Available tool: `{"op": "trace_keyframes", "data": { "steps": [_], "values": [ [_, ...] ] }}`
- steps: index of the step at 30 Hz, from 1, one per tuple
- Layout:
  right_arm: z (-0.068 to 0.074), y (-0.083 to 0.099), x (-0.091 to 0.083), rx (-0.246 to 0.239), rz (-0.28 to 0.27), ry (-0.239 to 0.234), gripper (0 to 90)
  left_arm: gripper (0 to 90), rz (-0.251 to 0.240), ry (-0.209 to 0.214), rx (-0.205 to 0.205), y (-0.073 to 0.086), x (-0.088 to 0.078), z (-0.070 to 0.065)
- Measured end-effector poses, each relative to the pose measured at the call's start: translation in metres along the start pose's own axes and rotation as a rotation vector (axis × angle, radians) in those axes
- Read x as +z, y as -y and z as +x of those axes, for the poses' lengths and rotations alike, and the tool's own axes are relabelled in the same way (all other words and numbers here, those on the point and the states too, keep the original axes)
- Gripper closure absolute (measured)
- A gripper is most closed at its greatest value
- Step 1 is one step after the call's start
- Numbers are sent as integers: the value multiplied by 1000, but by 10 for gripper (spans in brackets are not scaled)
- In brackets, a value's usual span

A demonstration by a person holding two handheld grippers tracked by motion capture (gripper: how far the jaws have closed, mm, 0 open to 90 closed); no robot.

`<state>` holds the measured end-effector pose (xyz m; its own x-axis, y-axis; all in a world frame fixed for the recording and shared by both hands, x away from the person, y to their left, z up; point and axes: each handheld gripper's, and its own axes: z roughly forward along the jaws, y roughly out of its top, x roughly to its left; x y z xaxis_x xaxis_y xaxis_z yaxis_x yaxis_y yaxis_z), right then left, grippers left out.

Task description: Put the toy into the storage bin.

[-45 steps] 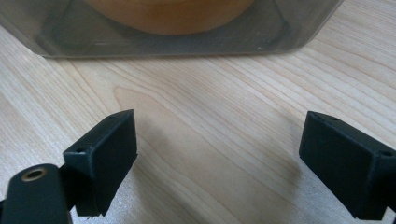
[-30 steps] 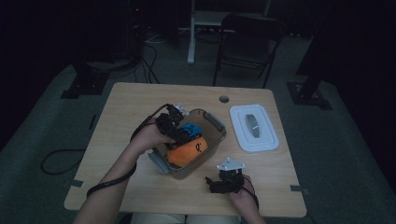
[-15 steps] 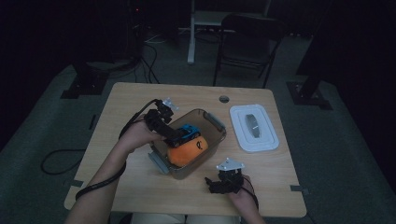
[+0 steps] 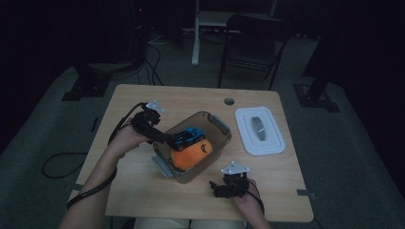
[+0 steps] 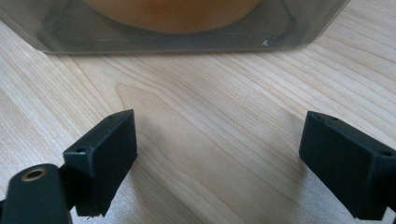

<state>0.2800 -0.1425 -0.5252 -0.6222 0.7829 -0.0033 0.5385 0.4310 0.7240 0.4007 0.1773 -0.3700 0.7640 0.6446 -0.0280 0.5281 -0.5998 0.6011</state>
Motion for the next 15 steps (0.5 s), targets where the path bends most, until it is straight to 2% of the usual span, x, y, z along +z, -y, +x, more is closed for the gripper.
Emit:
{"op": "trace_keyframes", "data": {
  "steps": [2, 5, 8, 9, 12, 15],
  "values": [
    [0, 0, 0, 2, 0, -1, 110, 98, -11, -11, -15, 5, -2, 5],
    [0, 0, 0, -1, 3, 0, 110, 98, -37, -13, -67, 17, -5, 19],
    [0, 0, 0, 0, 3, 0, 110, 10, -41, -23, -110, 29, -5, 31],
    [1, 0, 1, 1, 5, 0, 110, 10, -42, -42, -122, 32, -4, 34],
    [0, 0, 1, 1, 5, 0, 110, 10, -65, -48, -151, 43, 0, 43],
    [0, -1, 0, 4, 2, -1, 110, 10, -78, -74, -158, 53, 10, 49]
  ]
}}
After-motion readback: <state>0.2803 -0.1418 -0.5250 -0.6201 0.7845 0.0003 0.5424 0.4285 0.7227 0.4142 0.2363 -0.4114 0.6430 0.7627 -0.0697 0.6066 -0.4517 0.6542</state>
